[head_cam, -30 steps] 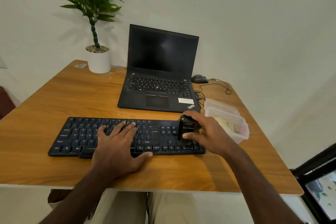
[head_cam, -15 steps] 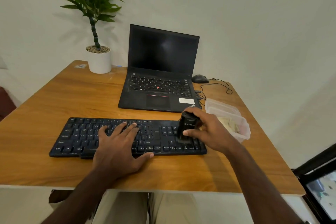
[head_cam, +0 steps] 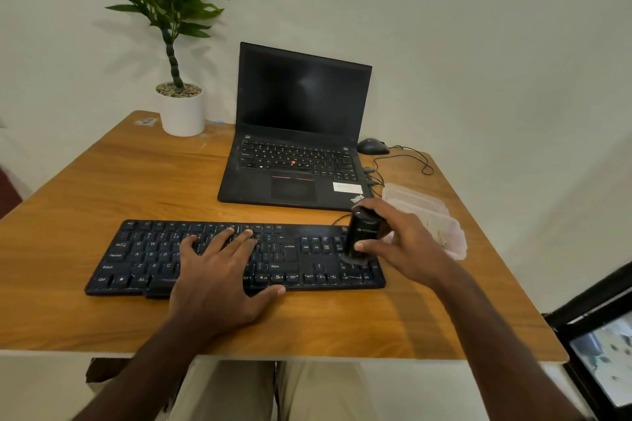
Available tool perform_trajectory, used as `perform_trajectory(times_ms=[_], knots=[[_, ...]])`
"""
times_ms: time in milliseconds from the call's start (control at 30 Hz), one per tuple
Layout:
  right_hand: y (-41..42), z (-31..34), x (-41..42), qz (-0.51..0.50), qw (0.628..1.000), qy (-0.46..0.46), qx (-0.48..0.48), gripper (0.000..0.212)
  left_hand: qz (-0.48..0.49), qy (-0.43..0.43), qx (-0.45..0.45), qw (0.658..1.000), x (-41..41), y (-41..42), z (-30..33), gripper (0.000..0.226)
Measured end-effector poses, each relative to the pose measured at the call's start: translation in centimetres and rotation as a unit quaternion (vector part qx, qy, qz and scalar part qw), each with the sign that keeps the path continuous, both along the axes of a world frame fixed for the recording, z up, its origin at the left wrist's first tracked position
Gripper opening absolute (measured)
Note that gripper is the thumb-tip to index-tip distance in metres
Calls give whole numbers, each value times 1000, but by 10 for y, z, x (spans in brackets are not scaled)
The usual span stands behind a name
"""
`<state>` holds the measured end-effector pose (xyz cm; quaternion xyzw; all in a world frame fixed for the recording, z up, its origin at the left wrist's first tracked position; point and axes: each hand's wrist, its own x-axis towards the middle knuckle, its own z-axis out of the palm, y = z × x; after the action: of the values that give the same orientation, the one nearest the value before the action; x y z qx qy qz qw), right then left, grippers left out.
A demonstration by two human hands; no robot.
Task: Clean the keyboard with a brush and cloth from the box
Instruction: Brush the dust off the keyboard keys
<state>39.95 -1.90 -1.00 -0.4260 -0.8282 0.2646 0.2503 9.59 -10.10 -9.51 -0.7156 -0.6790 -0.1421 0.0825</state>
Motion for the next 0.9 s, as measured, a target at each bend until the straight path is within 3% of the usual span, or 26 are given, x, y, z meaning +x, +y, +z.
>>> perform_trajectory(times_ms=[67, 233, 400, 567, 700, 833, 900], knots=[[-5, -11, -5, 29, 999, 0, -16, 54, -1, -2, 0, 1000, 0, -1, 0, 99], [7, 8, 29, 10, 994, -106, -16, 59, 5, -4, -2, 1000, 0, -1, 0, 100], [-6, -4, 30, -56, 997, -23, 38, 55, -1, -1, 11, 1000, 0, 0, -1, 100], [-9, -4, 48, -88, 992, -89, 22, 55, 6, 5, 15, 1000, 0, 1, -1, 99], [-22, -14, 35, -117, 992, 25, 34, 50, 8, 10, 5, 1000, 1, 1, -1, 99], [-27, -21, 20, -166, 983, 27, 67, 50, 4, -1, -1, 1000, 1, -1, 2, 98], [-34, -24, 5, -206, 970, 86, 95, 51, -3, -22, 15, 1000, 1, -6, 6, 96]])
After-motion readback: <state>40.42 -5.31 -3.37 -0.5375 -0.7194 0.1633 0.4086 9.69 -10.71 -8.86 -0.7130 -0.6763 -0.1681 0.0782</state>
